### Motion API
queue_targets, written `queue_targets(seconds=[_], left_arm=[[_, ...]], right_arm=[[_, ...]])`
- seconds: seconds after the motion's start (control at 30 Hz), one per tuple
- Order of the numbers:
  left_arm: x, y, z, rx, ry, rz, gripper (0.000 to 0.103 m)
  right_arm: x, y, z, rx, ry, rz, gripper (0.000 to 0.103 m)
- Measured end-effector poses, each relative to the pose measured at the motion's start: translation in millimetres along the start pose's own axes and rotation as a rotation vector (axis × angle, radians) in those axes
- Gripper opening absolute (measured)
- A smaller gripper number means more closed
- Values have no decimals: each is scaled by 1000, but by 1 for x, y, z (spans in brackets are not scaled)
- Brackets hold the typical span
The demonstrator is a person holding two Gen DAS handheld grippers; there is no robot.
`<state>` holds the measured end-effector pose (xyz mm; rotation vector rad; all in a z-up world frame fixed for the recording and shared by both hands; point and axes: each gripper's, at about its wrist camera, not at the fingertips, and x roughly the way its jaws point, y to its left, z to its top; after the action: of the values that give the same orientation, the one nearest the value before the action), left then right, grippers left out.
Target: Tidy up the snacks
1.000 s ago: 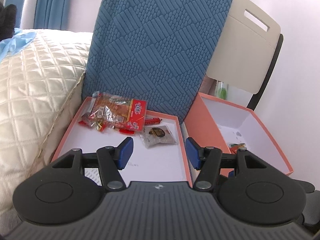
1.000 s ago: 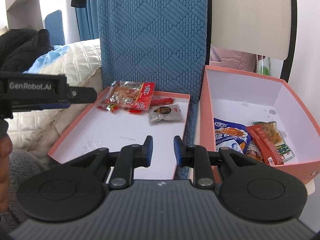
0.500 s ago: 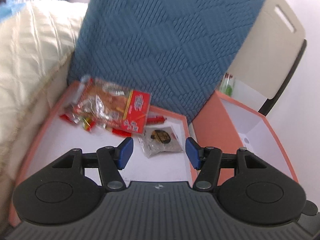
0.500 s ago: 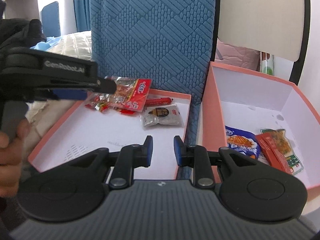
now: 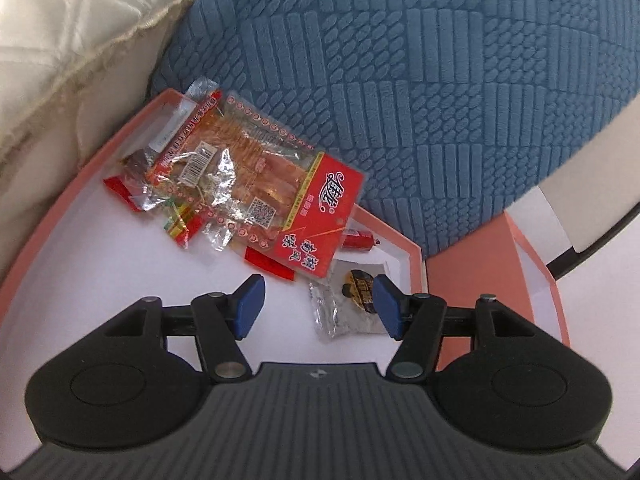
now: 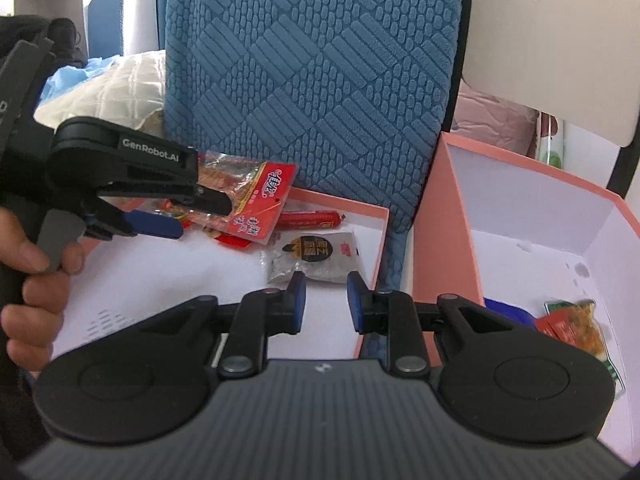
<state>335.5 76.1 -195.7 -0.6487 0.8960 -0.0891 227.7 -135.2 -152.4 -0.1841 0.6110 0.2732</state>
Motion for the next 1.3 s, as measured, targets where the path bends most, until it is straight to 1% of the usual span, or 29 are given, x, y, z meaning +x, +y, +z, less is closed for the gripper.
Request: queue_targets(seconds=[0.1, 0.2, 0.3, 0.33, 0.4, 0.5, 0.53, 0.57, 0.6, 0.67, 0.73, 0.77, 0.8, 0.87, 0.93, 0.97, 1.0, 1.07, 1.13, 1.3], left_arm=[[11, -3, 4, 8, -2, 10, 68], [23, -3, 9, -8, 12, 8, 69], [34, -3, 15, -20, 31, 6, 69], [37, -3, 16, -20, 33, 9, 69], [43, -3, 19, -26, 35, 15, 69], [50, 2, 25, -70, 47, 8, 69], [52, 5, 26, -95, 54, 2, 69], [53, 8, 27, -118, 63, -8, 69], [54, 12, 27, -145, 74, -24, 69], [53, 20, 24, -201, 90, -58, 69], [55, 26, 21, -235, 108, -63, 69], [58, 29, 20, -253, 117, -65, 69], [60, 32, 19, -277, 123, -76, 69], [63, 38, 18, -330, 123, -101, 69], [63, 45, 17, -384, 110, -125, 69], [62, 48, 17, -407, 102, -144, 69], [60, 51, 17, -432, 91, -168, 69], [57, 55, 18, -466, 73, -212, 68], [54, 58, 19, -477, 63, -233, 68], [56, 63, 14, -511, 74, -217, 68]], right_arm=[[11, -1, 3, 12, 11, 20, 26], [21, -3, 6, 17, 14, 24, 26], [33, -6, 12, 37, 25, 15, 26], [35, -6, 13, 32, 17, 19, 26], [39, -4, 15, 14, 1, -6, 25], [47, -6, 18, 23, 12, -8, 25], [51, -7, 18, 27, 21, -20, 27], [55, -9, 19, 33, 37, -38, 37], [58, -11, 20, 44, 43, -45, 44], [63, -16, 23, 73, 52, -49, 46], [68, -16, 24, 77, 68, -52, 46], [70, -15, 24, 77, 73, -53, 48], [72, -14, 23, 73, 83, -50, 52], [78, -12, 22, 79, 106, -41, 53], [81, -10, 21, 86, 114, -21, 59], [83, -9, 21, 86, 115, -17, 67], [84, -7, 21, 88, 115, -19, 70], [88, -4, 21, 92, 118, -6, 70], [91, -2, 22, 87, 121, -2, 70], [102, 0, 22, 91, 144, 4, 70]])
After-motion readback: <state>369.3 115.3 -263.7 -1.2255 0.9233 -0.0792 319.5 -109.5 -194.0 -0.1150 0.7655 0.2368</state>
